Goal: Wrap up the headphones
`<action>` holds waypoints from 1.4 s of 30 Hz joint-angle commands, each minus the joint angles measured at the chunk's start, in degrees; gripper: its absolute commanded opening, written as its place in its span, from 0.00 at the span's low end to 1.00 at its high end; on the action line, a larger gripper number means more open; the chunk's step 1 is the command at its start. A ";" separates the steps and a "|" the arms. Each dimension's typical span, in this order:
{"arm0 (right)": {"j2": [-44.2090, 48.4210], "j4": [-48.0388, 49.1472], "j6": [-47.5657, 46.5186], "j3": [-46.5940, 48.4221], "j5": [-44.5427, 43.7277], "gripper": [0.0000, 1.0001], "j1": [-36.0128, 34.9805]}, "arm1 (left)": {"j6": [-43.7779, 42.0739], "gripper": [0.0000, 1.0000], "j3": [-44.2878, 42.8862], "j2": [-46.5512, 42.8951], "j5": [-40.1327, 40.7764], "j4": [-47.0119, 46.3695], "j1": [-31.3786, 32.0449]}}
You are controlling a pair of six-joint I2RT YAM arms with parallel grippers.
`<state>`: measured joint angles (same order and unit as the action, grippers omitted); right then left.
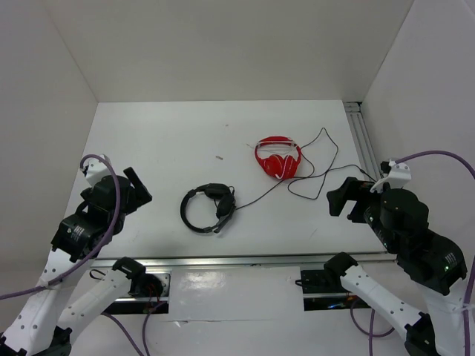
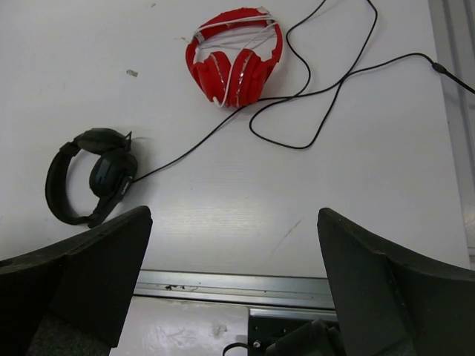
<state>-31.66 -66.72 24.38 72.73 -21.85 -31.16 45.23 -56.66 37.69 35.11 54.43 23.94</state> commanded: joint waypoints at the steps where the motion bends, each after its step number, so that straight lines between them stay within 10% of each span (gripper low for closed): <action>1: -0.77 1.15 0.14 -0.13 -0.21 1.00 -0.40 | 0.47 1.00 -0.64 0.01 1.19 -0.47 0.23; 15: 4.86 7.83 2.33 -3.12 2.69 1.00 -0.92 | -1.73 1.00 -0.81 2.29 -3.11 -2.93 0.23; 27: 3.80 13.46 1.64 -9.18 13.12 1.00 -0.92 | 7.59 1.00 12.97 23.37 -22.54 -26.11 0.23; 42: 6.17 14.59 1.11 -12.79 15.78 1.00 -0.92 | 13.57 0.93 21.06 37.99 -21.31 -32.11 3.56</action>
<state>-25.89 -56.23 26.13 60.34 -7.44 -31.75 56.01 -37.58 76.55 13.89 24.01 26.33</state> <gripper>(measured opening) 0.999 0.930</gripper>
